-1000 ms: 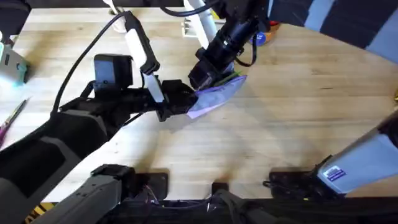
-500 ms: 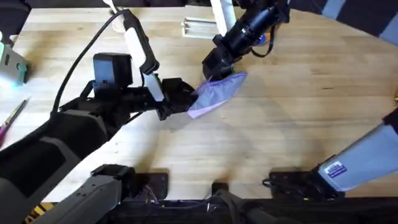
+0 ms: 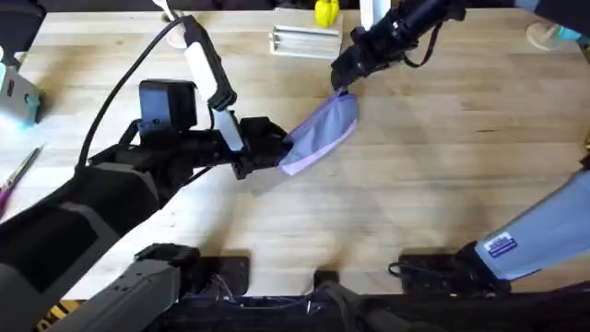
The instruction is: Unzip the bag, pick up the pens from the table one at a time and place them inside, then zip the bag closed.
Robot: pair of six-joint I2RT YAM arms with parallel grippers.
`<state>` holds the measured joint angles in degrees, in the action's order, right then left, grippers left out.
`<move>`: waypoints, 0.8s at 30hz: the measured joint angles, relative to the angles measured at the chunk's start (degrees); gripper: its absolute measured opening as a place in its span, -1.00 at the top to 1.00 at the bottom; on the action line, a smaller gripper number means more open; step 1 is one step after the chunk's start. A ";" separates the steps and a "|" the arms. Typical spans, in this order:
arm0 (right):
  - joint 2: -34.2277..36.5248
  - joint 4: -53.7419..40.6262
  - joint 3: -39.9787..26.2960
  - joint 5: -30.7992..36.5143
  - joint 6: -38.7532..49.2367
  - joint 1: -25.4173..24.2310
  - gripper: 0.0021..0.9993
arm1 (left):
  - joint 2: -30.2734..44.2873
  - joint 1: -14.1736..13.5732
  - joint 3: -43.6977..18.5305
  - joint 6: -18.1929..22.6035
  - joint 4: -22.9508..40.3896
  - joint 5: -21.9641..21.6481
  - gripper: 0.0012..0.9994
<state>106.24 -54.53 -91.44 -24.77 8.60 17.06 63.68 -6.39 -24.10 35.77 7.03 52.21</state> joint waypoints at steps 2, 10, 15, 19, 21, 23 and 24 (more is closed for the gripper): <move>0.02 0.83 0.00 0.30 -0.40 -1.46 0.94 | 0.00 0.00 0.00 0.00 0.00 -0.23 0.92; 0.12 2.34 0.00 1.01 -2.69 -5.56 0.94 | 0.00 -0.07 0.00 0.02 -0.46 -0.85 0.92; 2.31 3.15 0.53 1.18 -4.46 -7.83 0.94 | 0.02 -0.11 0.00 0.02 -0.36 -1.03 0.92; 9.19 4.41 1.20 0.89 -8.59 -10.52 0.94 | 0.00 -0.16 0.00 0.02 0.66 -1.23 0.92; 14.19 4.80 1.20 -1.42 -12.18 -11.36 0.94 | 0.02 -0.22 0.00 0.02 1.06 -1.22 0.92; 15.65 4.92 1.20 -3.27 -13.15 -11.61 0.93 | 0.02 -0.22 0.00 0.02 1.22 -1.20 0.92; 15.98 5.13 1.20 -3.99 -13.36 -11.68 0.93 | 0.02 -0.22 0.00 0.02 1.27 -1.20 0.92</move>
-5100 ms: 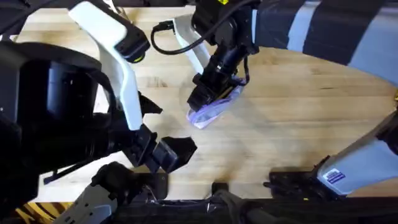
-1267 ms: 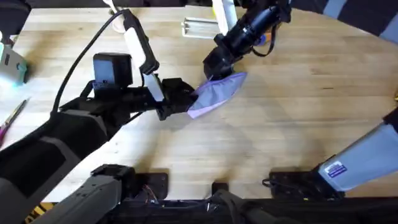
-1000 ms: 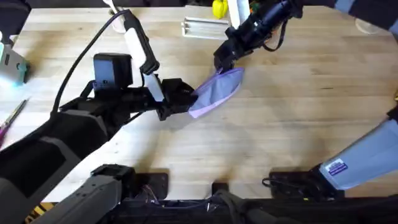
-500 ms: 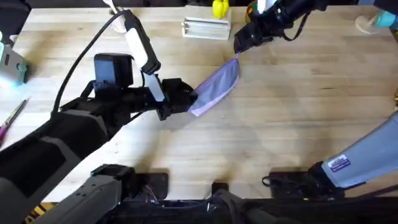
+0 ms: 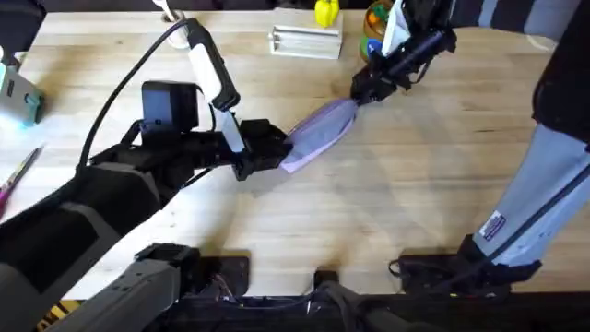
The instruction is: Unzip the bag, pick up the pens from the table one at a time and place them inside, then zip the bag closed.
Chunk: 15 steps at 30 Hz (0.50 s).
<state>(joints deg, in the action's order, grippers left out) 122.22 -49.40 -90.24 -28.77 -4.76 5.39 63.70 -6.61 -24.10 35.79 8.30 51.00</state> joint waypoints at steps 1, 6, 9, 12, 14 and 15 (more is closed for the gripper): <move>0.10 0.21 0.00 -0.60 -0.19 -0.04 0.93 | 0.00 0.00 0.00 0.00 0.04 -0.02 0.92; 0.10 0.92 -0.02 -2.60 -0.87 0.08 0.94 | 0.00 0.00 0.00 0.00 0.30 0.00 0.92; 0.10 0.51 -0.02 -3.03 -1.06 0.45 0.79 | 0.00 0.00 0.00 0.00 0.34 0.00 0.92; 0.04 0.43 -0.11 -3.89 -1.15 0.77 -0.03 | -0.02 0.02 0.00 -0.02 1.06 0.19 0.92; -0.74 0.34 -0.48 -4.76 -1.20 0.88 -0.60 | 0.00 0.13 0.09 -0.03 1.71 0.62 0.92; -1.18 0.27 -0.72 -4.95 -1.14 0.96 -0.87 | -0.02 0.13 0.11 -0.04 1.77 0.69 0.92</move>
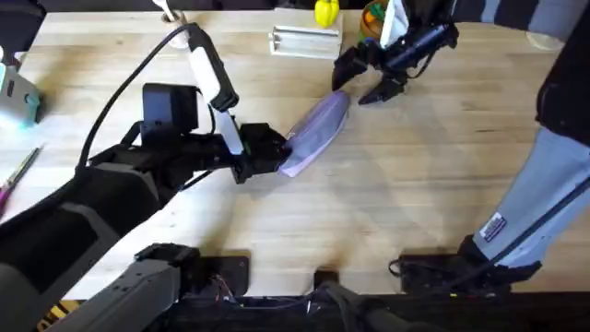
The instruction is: Unzip the bag, pick up the pens from the table one at a time and place them inside, then zip the bag closed.
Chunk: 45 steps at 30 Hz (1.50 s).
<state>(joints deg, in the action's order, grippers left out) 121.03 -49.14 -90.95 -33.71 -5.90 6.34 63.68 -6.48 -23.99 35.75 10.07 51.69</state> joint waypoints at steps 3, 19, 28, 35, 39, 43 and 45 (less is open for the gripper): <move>-3.92 -3.35 -2.02 2.57 1.97 0.07 -0.99 | 0.00 0.00 0.00 0.00 -0.17 0.07 0.92; -33.79 -5.21 -7.81 15.74 9.85 0.01 -1.00 | 0.02 -0.02 0.00 -0.17 -0.35 0.84 -0.73; -41.23 -5.36 -7.81 20.68 12.73 0.01 -1.00 | 0.00 -0.01 0.00 -0.29 -4.08 0.76 -0.99; -45.44 -6.52 -7.81 21.07 13.25 -0.40 -0.99 | -5.80 -0.01 -2.56 -0.32 0.83 -3.54 -0.99; -48.92 -9.96 -7.81 21.07 13.34 -2.49 -0.99 | -11.25 -0.02 -8.63 -0.30 10.50 -9.46 -0.98; -51.86 -15.88 -7.81 20.97 13.69 -6.40 -0.99 | -14.96 0.00 -17.11 -0.15 21.64 -16.57 -0.98; -52.79 -17.91 -7.81 20.48 14.12 -8.60 -0.99 | -15.52 -0.02 -22.32 -0.16 27.57 -19.93 -0.98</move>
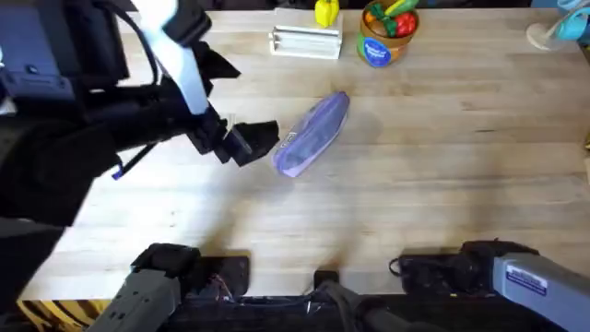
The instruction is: Unzip the bag, pick up the pens from the table one at a time and place them inside, then zip the bag closed.
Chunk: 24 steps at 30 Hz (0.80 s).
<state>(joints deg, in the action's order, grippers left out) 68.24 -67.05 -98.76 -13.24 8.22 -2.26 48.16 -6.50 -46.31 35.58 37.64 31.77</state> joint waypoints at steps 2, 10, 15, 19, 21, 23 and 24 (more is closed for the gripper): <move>-0.55 -1.99 0.00 -0.76 0.70 -1.98 -0.99 | 0.07 0.01 -5.46 0.00 5.60 -3.15 -0.98; -1.19 -4.48 3.14 -4.18 1.93 -5.10 -1.00 | 2.55 0.00 -26.48 -0.03 24.09 -10.75 -0.98; -1.21 -4.10 4.39 -6.73 2.16 -5.11 -1.00 | 6.65 0.00 -37.34 -2.98 34.06 -15.33 -0.98; -1.22 -3.67 4.39 -7.67 2.19 -5.10 -1.00 | 10.49 0.00 -44.08 -8.61 37.54 -18.55 -0.98; -1.22 -3.65 4.39 -7.84 2.19 -5.10 -1.00 | 12.05 0.01 -46.17 -11.32 38.11 -19.75 -0.98; -1.22 -3.67 4.39 -7.87 2.19 -5.10 -1.00 | 13.16 0.00 -47.45 -13.62 38.22 -20.61 -0.98; -1.22 -3.67 4.39 -7.87 2.19 -5.11 -1.00 | 13.56 0.01 -47.76 -14.55 38.24 -20.93 -0.98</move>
